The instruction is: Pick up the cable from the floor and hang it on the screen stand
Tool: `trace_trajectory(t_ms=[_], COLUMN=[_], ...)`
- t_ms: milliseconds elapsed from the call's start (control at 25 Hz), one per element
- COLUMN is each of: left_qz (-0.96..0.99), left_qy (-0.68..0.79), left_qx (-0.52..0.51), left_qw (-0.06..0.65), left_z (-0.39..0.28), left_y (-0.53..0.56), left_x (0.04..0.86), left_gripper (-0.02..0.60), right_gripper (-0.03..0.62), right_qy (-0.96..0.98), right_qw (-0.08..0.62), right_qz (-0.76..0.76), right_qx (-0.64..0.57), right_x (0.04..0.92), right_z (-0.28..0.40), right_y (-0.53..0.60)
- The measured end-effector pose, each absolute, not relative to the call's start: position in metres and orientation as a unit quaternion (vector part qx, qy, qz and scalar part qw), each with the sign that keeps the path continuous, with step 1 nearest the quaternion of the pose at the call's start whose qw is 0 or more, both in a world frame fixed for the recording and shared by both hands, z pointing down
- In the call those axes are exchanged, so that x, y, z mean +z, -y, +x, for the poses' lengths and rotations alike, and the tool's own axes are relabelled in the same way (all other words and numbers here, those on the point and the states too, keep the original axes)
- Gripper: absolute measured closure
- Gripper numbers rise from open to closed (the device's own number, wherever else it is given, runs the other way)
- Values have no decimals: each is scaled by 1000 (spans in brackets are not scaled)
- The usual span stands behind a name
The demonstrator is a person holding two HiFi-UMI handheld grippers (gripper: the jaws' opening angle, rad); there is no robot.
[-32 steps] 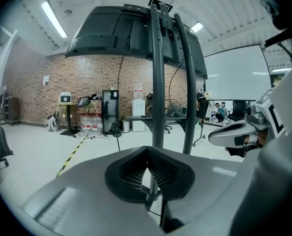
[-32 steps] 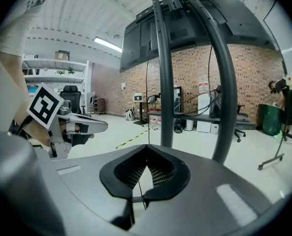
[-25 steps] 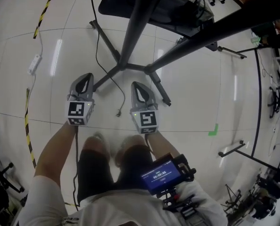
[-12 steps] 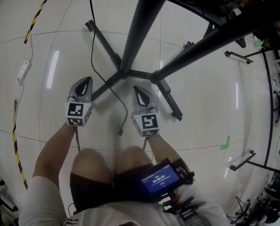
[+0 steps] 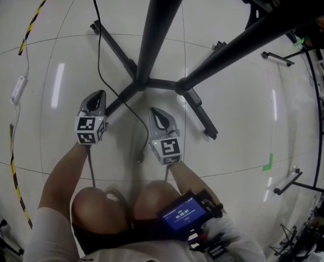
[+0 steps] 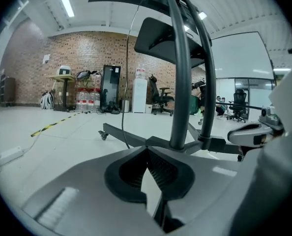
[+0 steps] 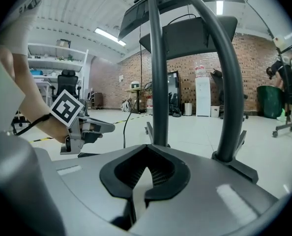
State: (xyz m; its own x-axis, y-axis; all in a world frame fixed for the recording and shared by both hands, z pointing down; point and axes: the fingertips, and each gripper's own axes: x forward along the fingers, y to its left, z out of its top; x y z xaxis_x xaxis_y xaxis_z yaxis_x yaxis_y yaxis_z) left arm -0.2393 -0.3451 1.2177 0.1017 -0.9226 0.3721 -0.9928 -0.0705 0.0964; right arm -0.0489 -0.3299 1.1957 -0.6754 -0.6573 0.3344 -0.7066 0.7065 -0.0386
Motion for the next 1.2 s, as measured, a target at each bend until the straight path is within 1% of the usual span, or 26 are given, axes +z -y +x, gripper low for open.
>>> trace_trajectory(t_ms=[320, 400, 480, 560, 680, 800, 960, 1200], left_qz=[715, 717, 715, 714, 712, 700, 696, 679], left_qy=[658, 653, 651, 650, 651, 657, 656, 653], left_qx=[109, 106, 100, 98, 105, 107, 86, 39], left_qw=[208, 222, 237, 241, 243, 259, 280, 332], left_z=[-243, -241, -242, -242, -243, -247, -249, -251], left_y=[364, 368, 374, 380, 388, 390, 393, 399], left_x=[1243, 1248, 1250, 1251, 1255, 1262, 1264, 1266], left_gripper=[572, 526, 493, 481, 480, 480, 480, 480], right_gripper=[580, 580, 580, 580, 580, 580, 580, 580], right_qy=[908, 906, 907, 907, 906, 905, 904, 903], right_qw=[162, 168, 166, 162, 164, 162, 164, 164], right_qz=[376, 377, 376, 377, 379, 383, 385, 388], right_qx=[87, 90, 92, 91, 88, 87, 85, 85], right_x=[1211, 1217, 1214, 1210, 1212, 1212, 1209, 1210], right_z=[-39, -36, -38, -40, -35, -30, -28, -25], right_y=[327, 325, 325, 326, 326, 326, 327, 326])
